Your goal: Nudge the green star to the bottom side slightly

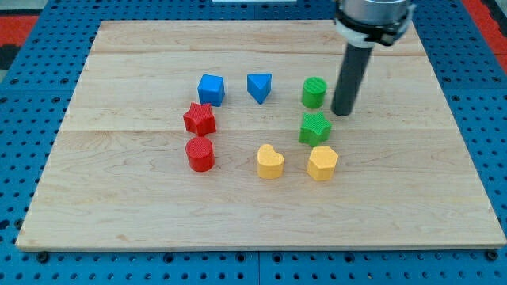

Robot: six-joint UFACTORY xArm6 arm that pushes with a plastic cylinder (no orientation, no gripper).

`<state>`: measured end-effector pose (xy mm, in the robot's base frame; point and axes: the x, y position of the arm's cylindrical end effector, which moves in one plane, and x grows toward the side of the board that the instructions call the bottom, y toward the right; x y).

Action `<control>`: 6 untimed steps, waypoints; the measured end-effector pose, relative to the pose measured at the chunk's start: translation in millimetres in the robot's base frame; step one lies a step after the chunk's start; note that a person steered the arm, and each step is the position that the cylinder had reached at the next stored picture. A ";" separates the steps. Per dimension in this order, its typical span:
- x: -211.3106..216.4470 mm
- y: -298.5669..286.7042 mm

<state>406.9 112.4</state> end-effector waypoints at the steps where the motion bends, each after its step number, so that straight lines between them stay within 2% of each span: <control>1: -3.2 -20.6; 6: 17.6 -37.3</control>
